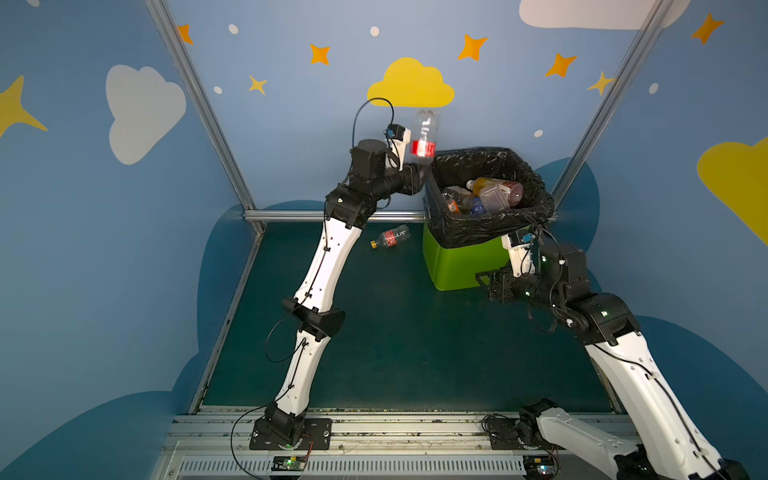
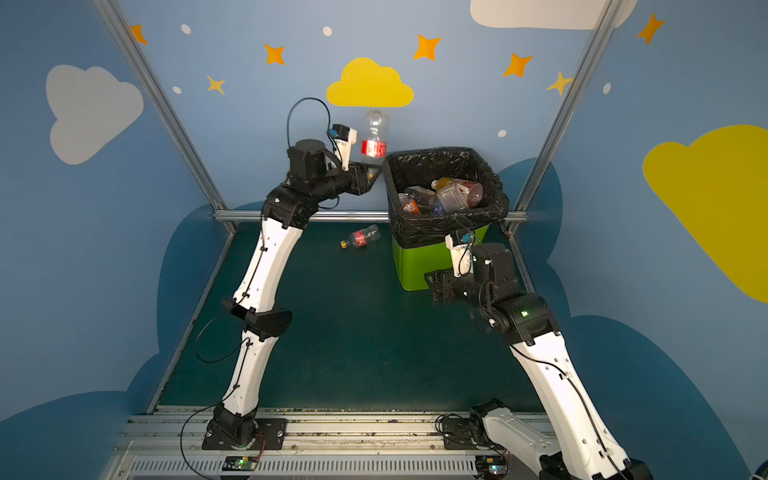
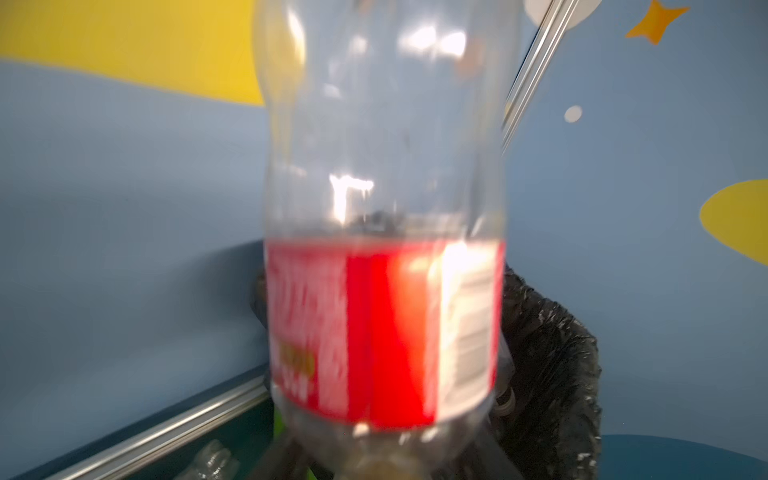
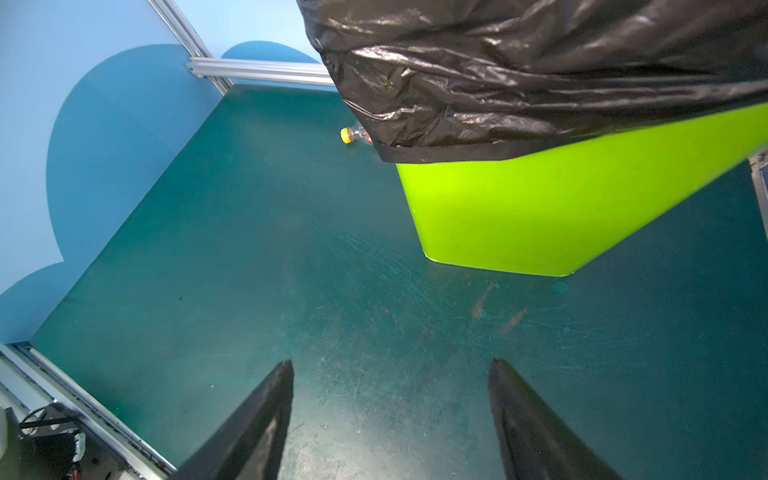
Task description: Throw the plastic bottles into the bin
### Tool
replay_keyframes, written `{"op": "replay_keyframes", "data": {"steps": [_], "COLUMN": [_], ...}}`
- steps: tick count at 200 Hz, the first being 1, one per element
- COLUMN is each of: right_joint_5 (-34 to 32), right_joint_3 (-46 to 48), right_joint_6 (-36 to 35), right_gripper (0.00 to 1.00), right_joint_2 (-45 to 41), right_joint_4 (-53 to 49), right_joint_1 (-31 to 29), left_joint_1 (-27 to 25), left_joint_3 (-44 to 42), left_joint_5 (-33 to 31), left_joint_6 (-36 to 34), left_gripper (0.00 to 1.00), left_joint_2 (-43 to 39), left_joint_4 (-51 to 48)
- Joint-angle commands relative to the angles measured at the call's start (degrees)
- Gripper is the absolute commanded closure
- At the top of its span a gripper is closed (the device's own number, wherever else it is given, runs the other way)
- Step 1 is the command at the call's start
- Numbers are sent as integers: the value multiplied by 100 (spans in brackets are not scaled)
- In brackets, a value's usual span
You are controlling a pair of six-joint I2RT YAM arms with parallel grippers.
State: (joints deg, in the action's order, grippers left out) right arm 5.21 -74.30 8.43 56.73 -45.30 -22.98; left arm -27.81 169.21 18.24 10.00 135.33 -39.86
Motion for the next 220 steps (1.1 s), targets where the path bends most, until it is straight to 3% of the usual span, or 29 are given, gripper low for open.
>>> {"op": "replay_keyframes", "data": {"steps": [1,17,29,53,66,83,99,111,124,148,164,176,191,205,220], "right_joint_5": [59,133,186,268,268,213,225,260,340,486,598,831,1468,2018,2343], "right_joint_3": [132,160,197,153,208,348,398,399,373,369,374,326,227,171,259], "right_joint_6": [119,198,228,254,227,221,230,275,294,296,286,321,409,386,126], "right_gripper": [26,25,25,25,26,26,26,25,25,25,25,25,25,24,21], "right_joint_2": [-151,-184,-189,-193,-244,-303,-273,-253,-241,-294,-283,-192,75,380,624], "right_joint_4": [-119,-130,-64,-44,-17,68,121,145,130,47,35,24,-40,-226,-359], "right_joint_1": [31,31,35,42,44,44,54,51,52,41,40,26,-41,-380,-1101], "left_joint_1": [-256,-474,-546,-529,-482,-444,-453,-460,-452,-415,-262,-17,282,467,531], "left_joint_3": [-896,-1409,-1270,-16,131,-718,-1877,-2161,-1598,236,485,-70,-1582,-3620,-5735], "left_joint_5": [214,324,461,208,98,342,597,718,593,-95,-567,-1083,-1486,-1552,-1685], "left_joint_6": [94,-236,-297,-453,-559,-470,-172,74,106,-299,-411,-206,-20,39,453], "left_gripper": [0,0,0,0,1,5,14,23,24,18,17,17,17,16,15], "left_joint_2": [-450,-771,-724,-306,-339,-697,-1089,-1126,-878,-401,-612,-1088,-1979,-2987,-4125], "left_joint_4": [1230,2012,2232,755,-67,-166,725,1278,1003,-866,-1973,-2663,-3194,-3087,-2337]}}
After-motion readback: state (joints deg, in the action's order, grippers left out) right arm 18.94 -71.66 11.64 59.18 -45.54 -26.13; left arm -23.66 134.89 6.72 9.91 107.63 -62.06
